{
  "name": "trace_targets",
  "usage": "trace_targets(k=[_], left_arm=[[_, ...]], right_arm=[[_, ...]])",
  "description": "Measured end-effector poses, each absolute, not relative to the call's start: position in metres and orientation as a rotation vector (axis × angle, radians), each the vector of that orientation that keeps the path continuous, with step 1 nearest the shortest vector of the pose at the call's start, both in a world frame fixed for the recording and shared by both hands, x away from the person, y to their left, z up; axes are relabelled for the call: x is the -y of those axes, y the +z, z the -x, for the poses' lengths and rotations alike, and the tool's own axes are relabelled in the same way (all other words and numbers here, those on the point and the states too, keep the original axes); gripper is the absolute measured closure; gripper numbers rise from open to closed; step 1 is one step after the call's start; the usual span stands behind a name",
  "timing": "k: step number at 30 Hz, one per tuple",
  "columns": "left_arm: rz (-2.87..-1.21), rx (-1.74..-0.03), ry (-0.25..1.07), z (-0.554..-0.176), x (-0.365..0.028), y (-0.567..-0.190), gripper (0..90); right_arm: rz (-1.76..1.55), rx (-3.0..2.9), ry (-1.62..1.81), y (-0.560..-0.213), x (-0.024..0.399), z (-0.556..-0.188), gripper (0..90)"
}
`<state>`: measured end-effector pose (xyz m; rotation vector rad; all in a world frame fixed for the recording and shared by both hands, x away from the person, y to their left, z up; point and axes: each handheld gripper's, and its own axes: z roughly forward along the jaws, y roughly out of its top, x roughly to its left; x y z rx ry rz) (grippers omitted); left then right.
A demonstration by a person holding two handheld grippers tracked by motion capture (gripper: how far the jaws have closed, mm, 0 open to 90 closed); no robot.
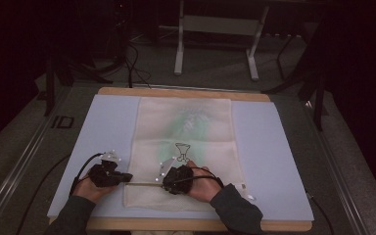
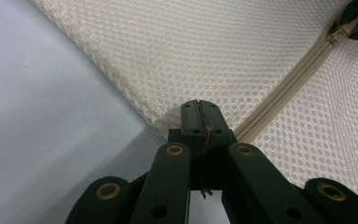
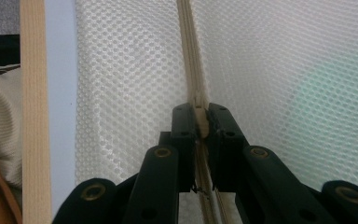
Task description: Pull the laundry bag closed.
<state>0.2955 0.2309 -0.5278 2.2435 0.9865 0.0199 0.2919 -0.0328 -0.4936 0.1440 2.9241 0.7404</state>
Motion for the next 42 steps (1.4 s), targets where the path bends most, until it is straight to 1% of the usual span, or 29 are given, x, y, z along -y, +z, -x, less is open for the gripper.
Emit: trace_targets(k=[42], left_arm=[[-2.241,-0.988,0.016,-0.296,-0.232,-0.528,90.0]], right_arm=[[-0.178,-2.887,0.763,-0.484,0.072,-0.288,82.1]])
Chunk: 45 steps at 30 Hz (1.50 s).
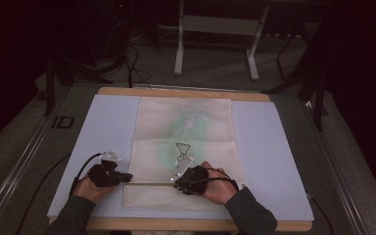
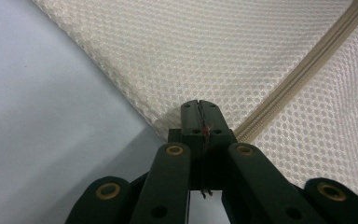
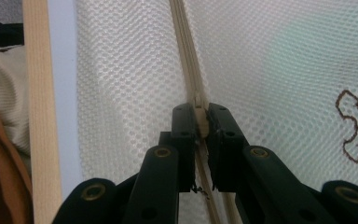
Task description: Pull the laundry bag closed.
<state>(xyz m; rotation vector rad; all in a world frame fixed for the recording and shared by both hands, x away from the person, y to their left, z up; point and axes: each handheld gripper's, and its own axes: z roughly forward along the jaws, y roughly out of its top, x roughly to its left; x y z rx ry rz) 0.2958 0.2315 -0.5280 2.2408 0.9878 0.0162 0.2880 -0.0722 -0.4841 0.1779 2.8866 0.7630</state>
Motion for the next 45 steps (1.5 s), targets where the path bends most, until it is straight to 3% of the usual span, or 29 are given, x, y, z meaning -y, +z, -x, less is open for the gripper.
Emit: trace_targets(k=[45], left_arm=[[-2.239,-0.991,0.013,-0.296,-0.232,-0.528,90.0]], right_arm=[[-0.292,-2.863,0.745,-0.483,0.120,-0.288,82.0]])
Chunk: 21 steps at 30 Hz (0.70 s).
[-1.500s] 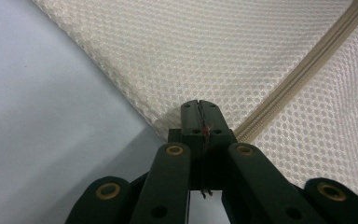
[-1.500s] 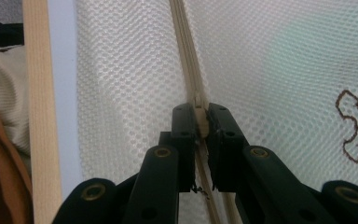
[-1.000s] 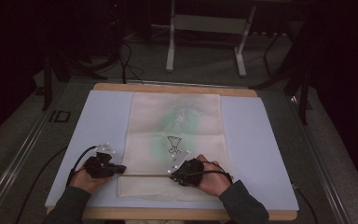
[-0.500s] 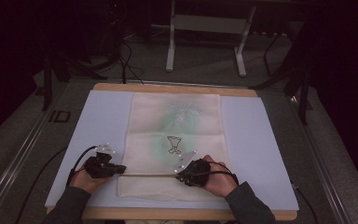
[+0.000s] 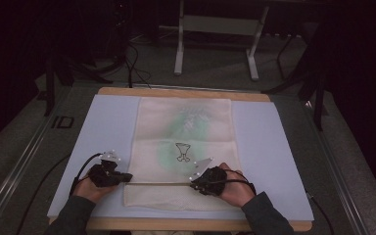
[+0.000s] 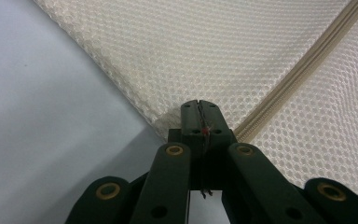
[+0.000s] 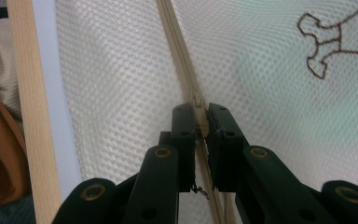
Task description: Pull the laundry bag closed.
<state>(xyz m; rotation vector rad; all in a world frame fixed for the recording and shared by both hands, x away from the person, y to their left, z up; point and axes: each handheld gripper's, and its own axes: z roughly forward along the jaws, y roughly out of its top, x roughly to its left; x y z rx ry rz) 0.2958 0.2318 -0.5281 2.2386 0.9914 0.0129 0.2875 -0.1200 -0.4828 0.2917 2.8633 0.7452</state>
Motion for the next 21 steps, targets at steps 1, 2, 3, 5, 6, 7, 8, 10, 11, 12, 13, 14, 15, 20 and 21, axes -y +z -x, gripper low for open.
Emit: trace_targets(k=[1,2,3,5,6,7,8,10,11,12,13,14,15,20,21], left_arm=[[-2.239,-0.991,0.013,-0.296,-0.232,-0.528,90.0],[-2.239,-0.991,0.013,-0.296,-0.232,-0.528,90.0],[-2.237,-0.991,0.011,-0.296,-0.232,-0.528,90.0],[-2.237,-0.991,0.011,-0.296,-0.232,-0.528,90.0],[-2.237,-0.992,0.010,-0.296,-0.232,-0.528,90.0],[-2.237,-0.992,0.011,-0.296,-0.232,-0.528,90.0],[-2.237,-0.992,0.010,-0.296,-0.232,-0.528,90.0],[-2.237,-0.992,0.009,-0.296,-0.232,-0.528,90.0],[-2.237,-0.991,0.010,-0.296,-0.232,-0.528,90.0],[-2.236,-0.992,0.010,-0.296,-0.232,-0.528,90.0],[-2.236,-0.992,0.010,-0.296,-0.232,-0.528,90.0],[-2.237,-0.991,0.009,-0.296,-0.232,-0.528,90.0],[-2.237,-0.991,0.010,-0.296,-0.232,-0.528,90.0],[-2.237,-0.991,0.009,-0.296,-0.232,-0.528,90.0],[-2.238,-0.989,0.011,-0.296,-0.232,-0.528,90.0]], right_arm=[[-0.289,-2.861,0.748,-0.483,0.121,-0.288,82.1],[-0.289,-2.861,0.748,-0.483,0.121,-0.288,82.1],[-0.295,-2.859,0.748,-0.483,0.124,-0.288,82.0],[-0.306,-2.861,0.747,-0.484,0.128,-0.288,82.0],[-0.315,-2.862,0.743,-0.484,0.128,-0.288,82.1],[-0.310,-2.864,0.752,-0.485,0.129,-0.288,82.1],[-0.313,-2.863,0.745,-0.485,0.129,-0.288,82.0],[-0.320,-2.866,0.749,-0.485,0.130,-0.289,82.1],[-0.317,-2.866,0.739,-0.486,0.130,-0.289,82.0],[-0.316,-2.868,0.735,-0.486,0.131,-0.289,82.1],[-0.316,-2.868,0.735,-0.486,0.131,-0.289,82.1],[-0.319,-2.867,0.734,-0.486,0.131,-0.289,82.0],[-0.322,-2.871,0.732,-0.486,0.133,-0.289,82.1],[-0.343,-2.871,0.735,-0.487,0.139,-0.289,82.1],[-0.341,-2.871,0.732,-0.488,0.140,-0.289,82.0]])
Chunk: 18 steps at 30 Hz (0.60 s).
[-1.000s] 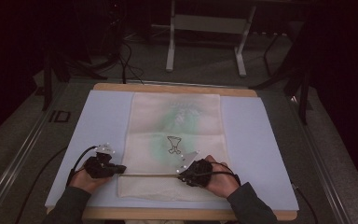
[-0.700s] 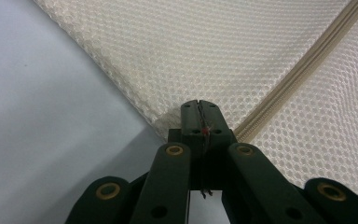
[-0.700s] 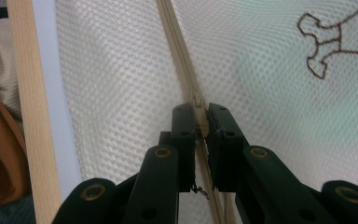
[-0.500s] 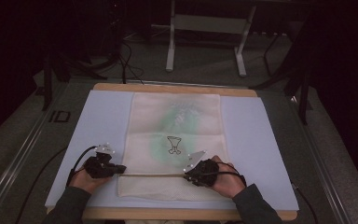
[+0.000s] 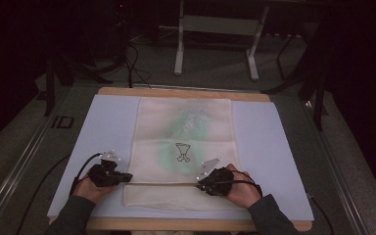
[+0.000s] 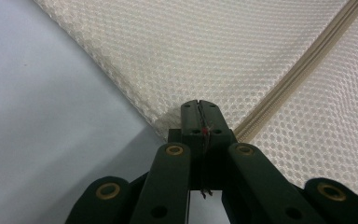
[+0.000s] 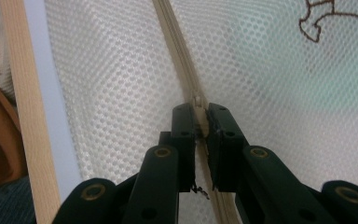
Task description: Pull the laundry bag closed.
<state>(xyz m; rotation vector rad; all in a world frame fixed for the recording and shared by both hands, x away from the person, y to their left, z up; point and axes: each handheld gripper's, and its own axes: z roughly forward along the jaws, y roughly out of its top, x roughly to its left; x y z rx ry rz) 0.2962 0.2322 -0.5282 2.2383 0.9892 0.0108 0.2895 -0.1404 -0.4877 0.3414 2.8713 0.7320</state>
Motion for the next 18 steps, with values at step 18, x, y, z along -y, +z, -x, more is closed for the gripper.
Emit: trace_targets(k=[18], left_arm=[[-2.237,-0.991,0.009,-0.296,-0.232,-0.528,90.0]], right_arm=[[-0.417,-2.858,0.729,-0.487,0.164,-0.291,82.0]])
